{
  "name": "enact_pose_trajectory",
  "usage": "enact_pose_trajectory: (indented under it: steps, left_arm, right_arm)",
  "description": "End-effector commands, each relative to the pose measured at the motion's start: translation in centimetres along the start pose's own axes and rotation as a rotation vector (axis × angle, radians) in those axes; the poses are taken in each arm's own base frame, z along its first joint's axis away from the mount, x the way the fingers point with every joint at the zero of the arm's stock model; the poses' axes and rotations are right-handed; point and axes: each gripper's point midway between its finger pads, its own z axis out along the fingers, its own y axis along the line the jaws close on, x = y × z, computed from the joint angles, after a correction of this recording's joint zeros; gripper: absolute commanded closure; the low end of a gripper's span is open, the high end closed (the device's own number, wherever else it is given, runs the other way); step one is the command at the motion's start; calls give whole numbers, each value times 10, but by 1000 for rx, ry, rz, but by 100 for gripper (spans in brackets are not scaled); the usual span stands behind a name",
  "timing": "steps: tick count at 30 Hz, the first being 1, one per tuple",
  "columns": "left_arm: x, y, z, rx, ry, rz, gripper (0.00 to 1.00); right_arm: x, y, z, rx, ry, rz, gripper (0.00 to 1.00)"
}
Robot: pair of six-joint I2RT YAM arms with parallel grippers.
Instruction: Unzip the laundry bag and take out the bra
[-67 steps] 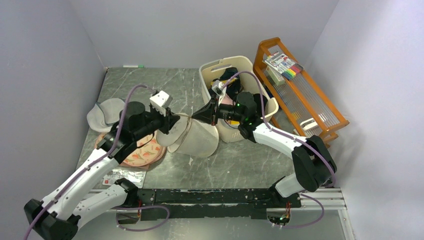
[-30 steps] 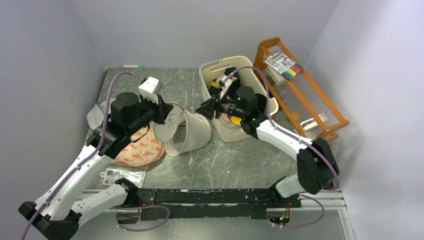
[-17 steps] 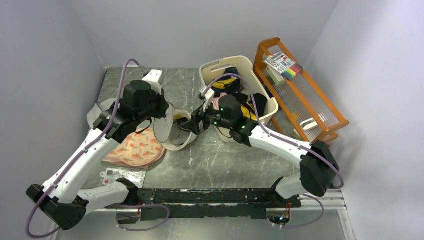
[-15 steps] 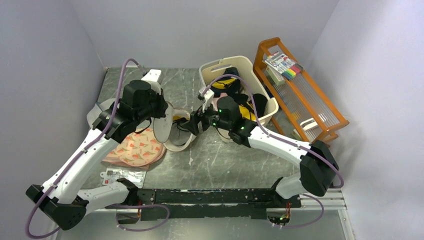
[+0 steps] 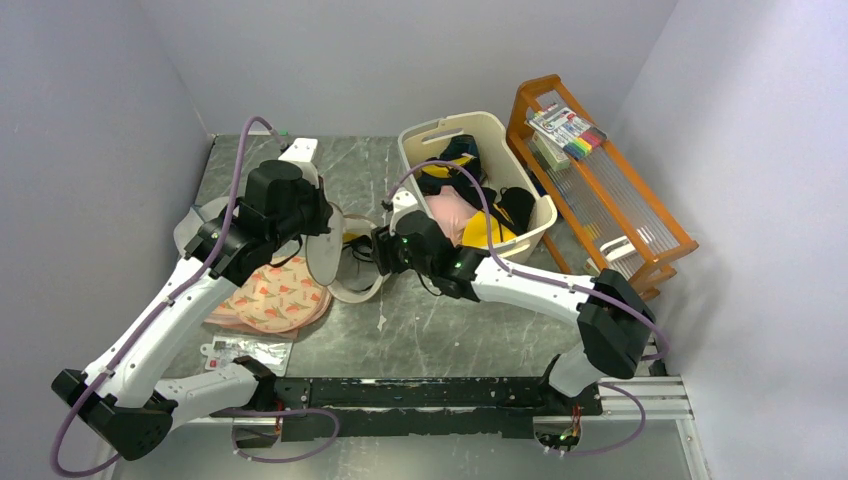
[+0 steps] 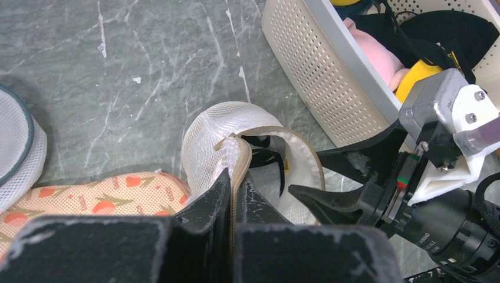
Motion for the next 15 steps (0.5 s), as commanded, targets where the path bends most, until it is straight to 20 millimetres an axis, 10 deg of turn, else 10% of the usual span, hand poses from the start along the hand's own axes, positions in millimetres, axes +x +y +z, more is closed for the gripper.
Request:
enact_pose_trajectory:
  steps: [1, 12, 15]
  left_arm:
    - [-17, 4, -9, -26, -42, -11, 93]
    - [-13, 28, -5, -158, -3, 72, 93]
    - [-3, 39, -2, -220, 27, 87, 92]
  right_arm:
    - [15, -22, -1, 101, 32, -30, 52]
    - [29, -42, -9, 139, 85, -181, 100]
    - [23, -50, -13, 131, 84, -230, 100]
